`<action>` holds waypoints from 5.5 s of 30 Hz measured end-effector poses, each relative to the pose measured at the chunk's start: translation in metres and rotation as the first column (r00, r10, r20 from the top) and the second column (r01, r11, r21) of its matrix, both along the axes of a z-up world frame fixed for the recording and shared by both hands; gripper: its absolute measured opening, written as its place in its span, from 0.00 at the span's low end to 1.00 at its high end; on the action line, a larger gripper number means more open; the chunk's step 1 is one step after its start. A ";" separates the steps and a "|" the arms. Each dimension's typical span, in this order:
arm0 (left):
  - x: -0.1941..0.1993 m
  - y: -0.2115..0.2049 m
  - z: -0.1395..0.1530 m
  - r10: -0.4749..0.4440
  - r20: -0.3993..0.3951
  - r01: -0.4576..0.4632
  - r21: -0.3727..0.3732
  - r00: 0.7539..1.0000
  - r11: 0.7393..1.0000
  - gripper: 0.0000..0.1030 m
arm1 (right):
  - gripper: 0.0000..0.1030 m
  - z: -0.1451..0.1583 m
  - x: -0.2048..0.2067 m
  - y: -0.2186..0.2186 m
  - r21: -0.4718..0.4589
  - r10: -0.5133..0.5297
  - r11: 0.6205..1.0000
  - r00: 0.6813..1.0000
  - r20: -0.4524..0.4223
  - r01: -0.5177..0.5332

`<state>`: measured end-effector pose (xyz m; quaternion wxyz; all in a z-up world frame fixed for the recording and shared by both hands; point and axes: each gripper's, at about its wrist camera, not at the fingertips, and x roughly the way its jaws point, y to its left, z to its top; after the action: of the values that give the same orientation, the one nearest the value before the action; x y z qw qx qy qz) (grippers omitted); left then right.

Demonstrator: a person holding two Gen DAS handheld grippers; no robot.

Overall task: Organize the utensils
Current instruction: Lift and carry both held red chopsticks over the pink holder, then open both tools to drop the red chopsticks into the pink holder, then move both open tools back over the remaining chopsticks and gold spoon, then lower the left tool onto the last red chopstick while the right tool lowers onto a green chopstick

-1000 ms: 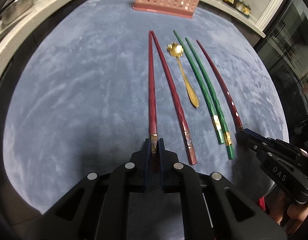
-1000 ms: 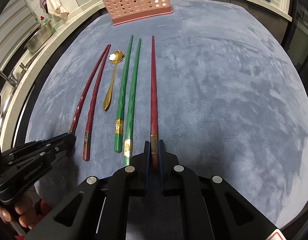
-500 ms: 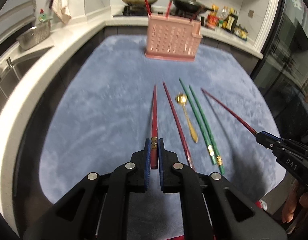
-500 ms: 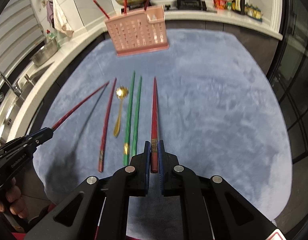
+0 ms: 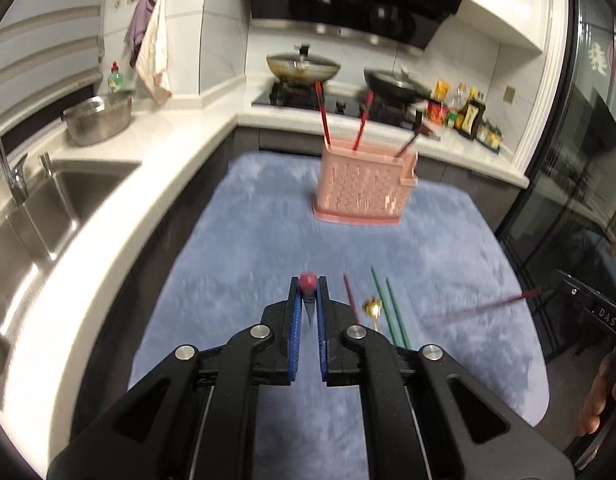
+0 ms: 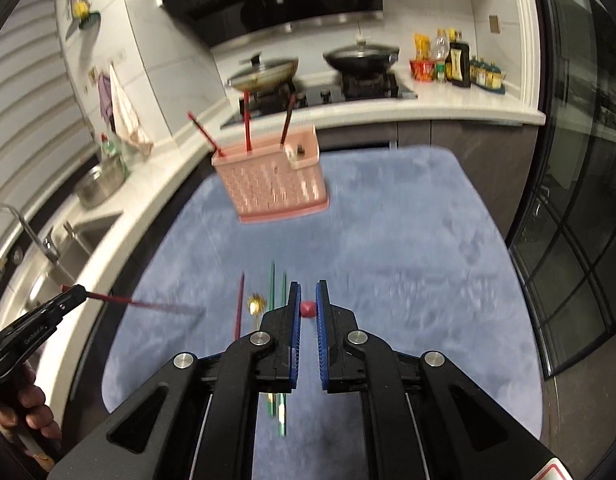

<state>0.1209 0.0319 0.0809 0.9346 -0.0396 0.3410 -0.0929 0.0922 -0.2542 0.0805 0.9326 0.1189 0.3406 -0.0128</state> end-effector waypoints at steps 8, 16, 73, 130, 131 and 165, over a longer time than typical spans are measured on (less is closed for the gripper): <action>0.020 0.008 0.044 0.032 0.095 -0.029 -0.024 0.995 0.999 0.07 | 0.07 0.040 0.014 -0.019 -0.004 -0.034 0.999 0.994 0.102 0.035; 0.062 0.009 0.087 0.025 0.165 -0.009 -0.096 0.986 0.995 0.07 | 0.07 0.082 0.046 -0.029 0.022 -0.030 0.999 0.976 0.214 0.026; 0.280 -0.064 0.071 0.046 0.173 -0.038 -0.046 0.984 0.998 0.09 | 0.13 0.064 0.301 -0.008 0.050 0.020 0.998 0.980 0.199 -0.030; 0.008 -0.038 -0.120 -0.026 -0.261 0.035 0.029 0.965 0.999 0.33 | 0.13 -0.158 -0.017 0.071 0.046 0.211 0.977 0.923 -0.321 -0.207; 0.007 -0.039 -0.122 -0.029 -0.267 0.038 0.029 0.963 0.999 0.34 | 0.13 -0.160 -0.018 0.072 0.050 0.214 0.977 0.921 -0.327 -0.209; -0.012 -0.082 -0.164 -0.161 -0.369 0.191 0.043 0.915 0.981 0.49 | 0.07 -0.183 -0.017 0.049 0.025 0.104 0.994 0.926 -0.363 -0.102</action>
<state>0.1084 -0.0499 -0.0831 0.8440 0.0115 0.5136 -0.1542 0.0753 -0.2049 -0.1023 0.8523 0.0991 0.5133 0.0153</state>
